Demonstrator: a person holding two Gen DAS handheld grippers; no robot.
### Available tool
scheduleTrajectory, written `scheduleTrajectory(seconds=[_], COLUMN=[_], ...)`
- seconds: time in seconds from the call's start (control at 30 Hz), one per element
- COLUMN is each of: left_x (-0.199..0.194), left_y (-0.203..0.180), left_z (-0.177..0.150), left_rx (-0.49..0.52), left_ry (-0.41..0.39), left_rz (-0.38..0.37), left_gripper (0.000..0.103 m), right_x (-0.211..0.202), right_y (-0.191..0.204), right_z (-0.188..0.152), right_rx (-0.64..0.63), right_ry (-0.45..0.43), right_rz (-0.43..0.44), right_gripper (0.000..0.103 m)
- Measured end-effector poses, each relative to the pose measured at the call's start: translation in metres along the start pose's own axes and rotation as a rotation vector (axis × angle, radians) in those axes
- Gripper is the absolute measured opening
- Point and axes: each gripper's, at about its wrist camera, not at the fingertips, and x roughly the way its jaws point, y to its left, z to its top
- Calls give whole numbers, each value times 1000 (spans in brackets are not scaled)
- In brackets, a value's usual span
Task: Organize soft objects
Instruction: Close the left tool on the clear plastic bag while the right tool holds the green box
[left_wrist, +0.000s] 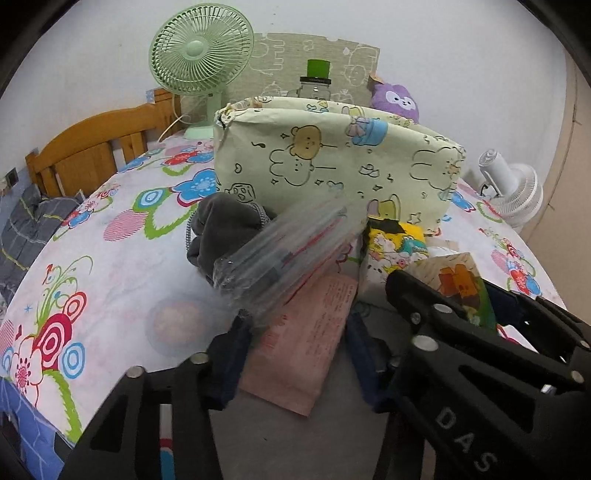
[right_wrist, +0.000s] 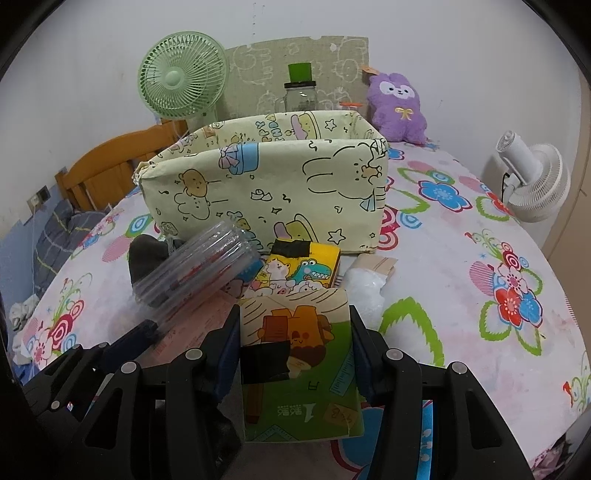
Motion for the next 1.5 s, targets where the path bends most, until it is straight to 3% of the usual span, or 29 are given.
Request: scheduleTrajectory(seconds=[0.3,0.87,0.97,1.03,1.13,1.33,1.5], left_x=[-11,-27,-26,-27,-28,-28,-17], left_y=[-7,-13,-12,-11,-9,-3,4], left_z=[-4,-6,-3,1,6,17,24], left_rx=[-12,-13,-17,-20,-18,-2,2], left_ry=[-4,-20,-24,-33,-54,-79,-70], left_rz=[-19,-2,0,5,24,58,55], left_gripper=[41,39,43,56,64,76,78], right_x=[-7,-25,-27,-27,-28,-25,-17], right_y=[-4,-6,-7,-6,-5,0,4], right_z=[-5,-8,-6,-3,2,12,17], right_rx=[15,27,32,33,35,33,26], right_ry=[-3,-36,-42,-47,-58,-66,-58], right_rz=[3,15,18,18,23,26,17], right_gripper=[56,56,56,56,56,55,55])
